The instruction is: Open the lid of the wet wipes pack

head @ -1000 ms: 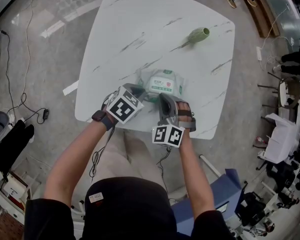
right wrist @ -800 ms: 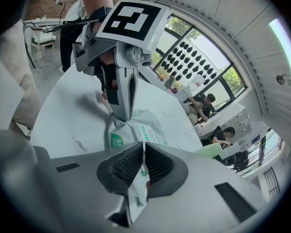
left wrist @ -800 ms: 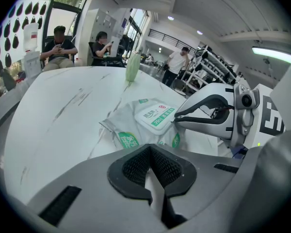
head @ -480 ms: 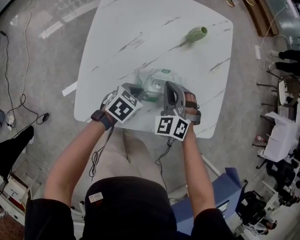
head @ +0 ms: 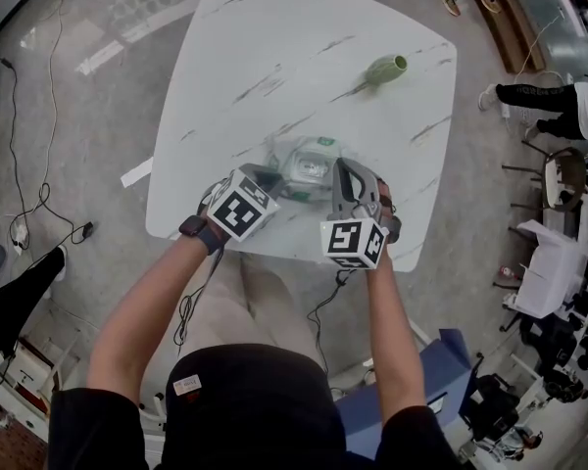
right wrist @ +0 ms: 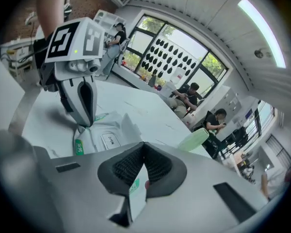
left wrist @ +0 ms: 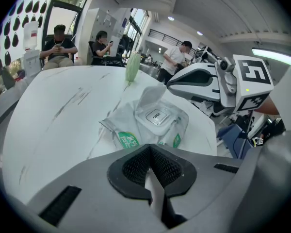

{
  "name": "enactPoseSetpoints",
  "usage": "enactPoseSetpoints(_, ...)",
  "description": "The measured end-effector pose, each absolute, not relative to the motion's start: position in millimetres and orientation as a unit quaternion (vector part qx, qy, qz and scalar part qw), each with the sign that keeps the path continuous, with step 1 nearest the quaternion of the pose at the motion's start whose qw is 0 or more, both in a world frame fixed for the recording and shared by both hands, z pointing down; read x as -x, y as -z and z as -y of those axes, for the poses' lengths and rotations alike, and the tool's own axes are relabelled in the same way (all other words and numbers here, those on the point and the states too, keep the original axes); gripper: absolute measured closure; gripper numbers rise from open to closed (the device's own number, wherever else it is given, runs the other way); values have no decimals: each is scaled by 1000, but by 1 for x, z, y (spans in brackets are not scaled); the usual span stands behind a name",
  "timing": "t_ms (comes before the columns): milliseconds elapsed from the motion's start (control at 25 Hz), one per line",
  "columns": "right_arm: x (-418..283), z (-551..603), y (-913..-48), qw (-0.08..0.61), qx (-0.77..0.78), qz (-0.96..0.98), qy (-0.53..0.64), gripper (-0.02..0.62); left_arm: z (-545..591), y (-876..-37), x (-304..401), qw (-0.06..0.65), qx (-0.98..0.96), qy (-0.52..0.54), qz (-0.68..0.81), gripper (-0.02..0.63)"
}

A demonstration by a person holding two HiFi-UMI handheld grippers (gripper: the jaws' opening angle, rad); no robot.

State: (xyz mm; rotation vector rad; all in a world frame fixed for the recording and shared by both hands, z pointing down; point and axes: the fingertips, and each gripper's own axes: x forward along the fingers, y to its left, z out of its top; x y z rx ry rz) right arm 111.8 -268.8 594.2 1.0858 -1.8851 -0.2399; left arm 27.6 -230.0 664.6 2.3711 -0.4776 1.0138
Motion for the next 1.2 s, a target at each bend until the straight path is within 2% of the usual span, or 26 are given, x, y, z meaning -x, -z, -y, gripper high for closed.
enactPoseSetpoints(320, -126, 279, -598, 396, -459, 795, -3, 594, 230, -665, -30, 258, -874, -372, 178, 591)
enactPoseSetpoints(1200, -127, 295, -615, 378, -443, 812, -34, 594, 233, -661, -30, 257, -876, -367, 180, 591)
